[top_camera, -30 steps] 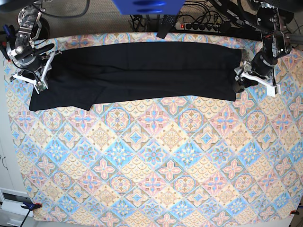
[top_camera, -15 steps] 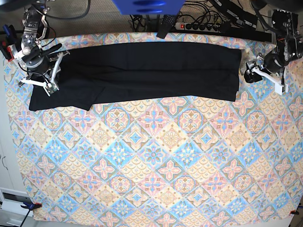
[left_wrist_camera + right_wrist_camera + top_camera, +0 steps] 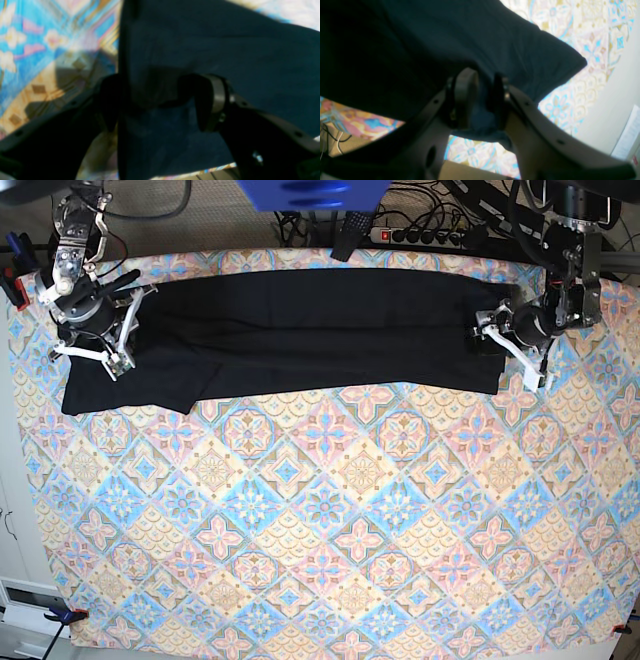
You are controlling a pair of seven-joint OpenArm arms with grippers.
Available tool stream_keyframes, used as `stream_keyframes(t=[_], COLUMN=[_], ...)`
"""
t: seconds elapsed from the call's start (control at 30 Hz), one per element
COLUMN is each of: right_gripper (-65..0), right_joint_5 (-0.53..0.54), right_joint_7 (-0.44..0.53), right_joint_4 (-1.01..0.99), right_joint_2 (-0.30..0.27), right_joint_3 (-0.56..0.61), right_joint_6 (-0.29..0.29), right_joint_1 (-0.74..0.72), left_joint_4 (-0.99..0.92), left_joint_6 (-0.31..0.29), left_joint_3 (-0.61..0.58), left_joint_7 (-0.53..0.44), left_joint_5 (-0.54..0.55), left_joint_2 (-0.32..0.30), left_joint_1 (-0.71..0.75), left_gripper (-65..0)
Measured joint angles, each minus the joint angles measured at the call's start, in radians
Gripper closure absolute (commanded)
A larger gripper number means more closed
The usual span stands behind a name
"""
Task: Fold the T-shirt properly
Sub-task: 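Grasp the shirt end with the left gripper and fold it inward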
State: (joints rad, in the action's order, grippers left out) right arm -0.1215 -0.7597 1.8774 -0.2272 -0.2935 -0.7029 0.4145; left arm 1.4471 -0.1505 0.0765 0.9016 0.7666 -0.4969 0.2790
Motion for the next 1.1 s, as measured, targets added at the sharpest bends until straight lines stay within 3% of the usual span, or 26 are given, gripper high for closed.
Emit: stream_keyframes(t=[0.27,0.33,0.4,0.57,0.73,0.9,1.1], right_gripper=[-15.3,-15.3,-15.3,-15.3,-15.3,-15.3,-15.3], right_joint_5=[0.002,0.002,0.002,0.01,-0.002,0.005,0.005], right_joint_7=[0.0,0.001,0.001,0.005,0.001,0.003,0.004], right_joint_4=[0.0,0.001,0.001,0.002,0.002,0.01,0.014], right_joint_2=[0.0,0.0,0.0,0.002,-0.001,-0.001,0.0], right_joint_3=[0.0,0.001,0.001,0.001,-0.001,-0.001,-0.001], right_joint_6=[0.0,0.0,0.0,-0.001,0.0,0.0,0.0], right_joint_1=[-0.001,-0.002,-0.001,-0.002,-0.001,-0.001,0.001], left_joint_4=[-0.01,0.002,0.02,0.07,0.07,0.069,0.064], left_joint_6=[0.006,0.008,0.017,-0.028,-0.034,-0.035,-0.032], left_joint_3=[-0.002,-0.038,-0.065,-0.078,-0.034,0.09,0.244], left_joint_7=[-0.029,-0.038,-0.036,0.005,0.016,0.019,0.023], left_joint_5=[-0.005,-0.006,0.003,0.031,0.042,0.007,-0.175], left_joint_2=[0.023,0.02,0.018,0.032,0.028,0.021,0.02], left_joint_1=[-0.005,-0.005,-0.004,0.026,0.023,0.021,-0.001], left_gripper=[-44.5,-41.4,-34.3,-13.5,-0.2,0.0,0.0])
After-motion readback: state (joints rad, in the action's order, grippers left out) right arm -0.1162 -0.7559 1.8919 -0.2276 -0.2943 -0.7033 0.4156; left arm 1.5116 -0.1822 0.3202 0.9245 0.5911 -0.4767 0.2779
